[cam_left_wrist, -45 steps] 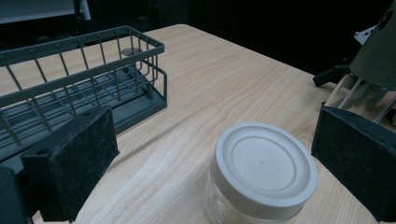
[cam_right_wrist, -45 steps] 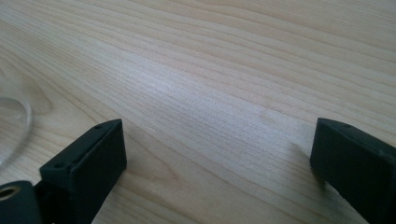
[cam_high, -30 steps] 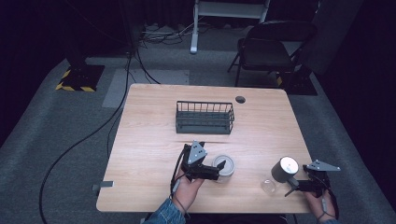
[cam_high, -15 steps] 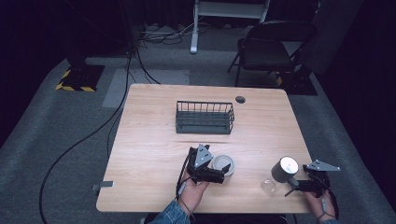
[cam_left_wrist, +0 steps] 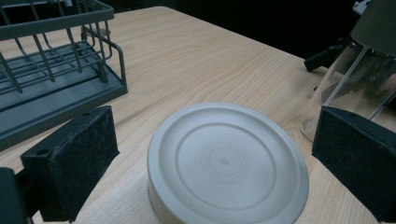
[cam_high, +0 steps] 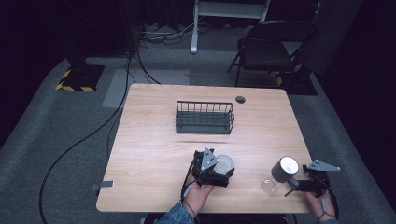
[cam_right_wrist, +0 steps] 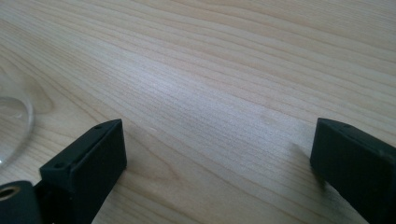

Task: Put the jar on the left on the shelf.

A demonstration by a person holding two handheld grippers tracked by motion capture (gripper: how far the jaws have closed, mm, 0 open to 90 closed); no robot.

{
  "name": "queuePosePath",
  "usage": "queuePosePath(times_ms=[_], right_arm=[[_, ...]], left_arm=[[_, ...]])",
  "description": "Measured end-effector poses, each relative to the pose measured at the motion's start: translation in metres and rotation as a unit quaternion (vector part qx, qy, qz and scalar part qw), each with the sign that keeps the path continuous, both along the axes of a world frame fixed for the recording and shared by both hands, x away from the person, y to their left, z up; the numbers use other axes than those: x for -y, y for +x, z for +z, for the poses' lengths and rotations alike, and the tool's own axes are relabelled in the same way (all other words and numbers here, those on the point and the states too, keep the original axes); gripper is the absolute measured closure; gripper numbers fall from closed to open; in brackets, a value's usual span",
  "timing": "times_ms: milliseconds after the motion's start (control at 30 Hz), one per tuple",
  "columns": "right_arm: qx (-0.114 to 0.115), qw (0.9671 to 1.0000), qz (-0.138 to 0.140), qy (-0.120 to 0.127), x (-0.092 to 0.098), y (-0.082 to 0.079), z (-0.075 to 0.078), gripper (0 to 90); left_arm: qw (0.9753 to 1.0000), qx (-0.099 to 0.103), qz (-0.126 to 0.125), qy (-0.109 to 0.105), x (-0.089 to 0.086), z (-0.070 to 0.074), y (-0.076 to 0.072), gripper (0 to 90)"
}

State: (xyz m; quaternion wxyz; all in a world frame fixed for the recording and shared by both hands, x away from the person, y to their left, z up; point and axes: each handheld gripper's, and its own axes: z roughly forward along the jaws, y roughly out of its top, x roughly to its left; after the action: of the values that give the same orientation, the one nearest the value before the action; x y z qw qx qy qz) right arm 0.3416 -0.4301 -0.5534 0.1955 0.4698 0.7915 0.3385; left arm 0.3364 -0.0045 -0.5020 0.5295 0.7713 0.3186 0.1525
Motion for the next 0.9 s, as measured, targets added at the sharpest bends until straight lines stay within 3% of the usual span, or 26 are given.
queuePosePath(times_ms=[900], right_arm=[[0.000, 1.0000, 0.002, 0.000, 0.000, 0.000, 0.000, 3.6]], left_arm=[[0.9997, -0.012, 0.001, 0.021, 0.013, -0.034, 0.004, 0.2]])
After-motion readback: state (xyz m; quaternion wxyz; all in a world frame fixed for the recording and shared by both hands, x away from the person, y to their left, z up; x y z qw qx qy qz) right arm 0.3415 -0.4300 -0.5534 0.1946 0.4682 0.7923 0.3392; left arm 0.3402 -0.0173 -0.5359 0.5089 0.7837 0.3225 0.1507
